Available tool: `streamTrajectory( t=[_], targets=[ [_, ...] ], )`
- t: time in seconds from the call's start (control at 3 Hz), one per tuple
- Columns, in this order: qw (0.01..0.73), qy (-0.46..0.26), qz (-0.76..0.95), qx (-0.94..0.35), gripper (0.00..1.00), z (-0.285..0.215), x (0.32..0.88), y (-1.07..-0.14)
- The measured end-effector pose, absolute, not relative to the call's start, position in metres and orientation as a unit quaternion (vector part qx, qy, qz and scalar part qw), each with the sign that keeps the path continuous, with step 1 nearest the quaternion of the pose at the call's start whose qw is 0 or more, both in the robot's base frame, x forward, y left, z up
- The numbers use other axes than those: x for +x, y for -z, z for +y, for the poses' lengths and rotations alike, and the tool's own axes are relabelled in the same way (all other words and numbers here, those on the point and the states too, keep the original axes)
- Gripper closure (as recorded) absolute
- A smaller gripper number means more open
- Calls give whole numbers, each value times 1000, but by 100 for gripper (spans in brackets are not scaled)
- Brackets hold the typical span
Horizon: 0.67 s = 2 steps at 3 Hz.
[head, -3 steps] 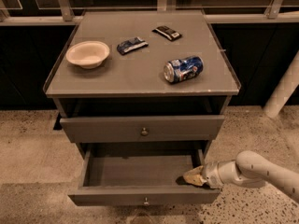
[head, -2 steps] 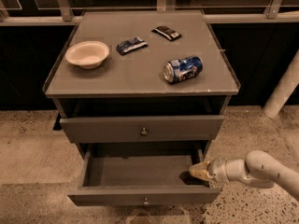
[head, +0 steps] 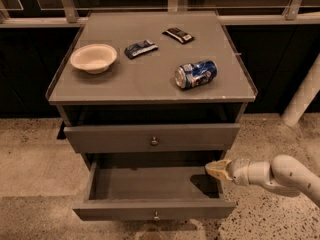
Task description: Open middle drawer
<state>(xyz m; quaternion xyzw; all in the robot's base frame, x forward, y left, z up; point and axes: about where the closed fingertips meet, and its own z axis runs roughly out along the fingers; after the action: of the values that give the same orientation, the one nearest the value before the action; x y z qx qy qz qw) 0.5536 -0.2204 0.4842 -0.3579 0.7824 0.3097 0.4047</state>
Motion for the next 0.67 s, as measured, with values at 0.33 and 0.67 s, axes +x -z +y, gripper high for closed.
streamTrajectory(
  t=[0.33, 0.67],
  targets=[
    [404, -310, 783, -358, 58, -220, 554, -484],
    [404, -310, 783, -358, 35, -220, 554, -484]
  ],
)
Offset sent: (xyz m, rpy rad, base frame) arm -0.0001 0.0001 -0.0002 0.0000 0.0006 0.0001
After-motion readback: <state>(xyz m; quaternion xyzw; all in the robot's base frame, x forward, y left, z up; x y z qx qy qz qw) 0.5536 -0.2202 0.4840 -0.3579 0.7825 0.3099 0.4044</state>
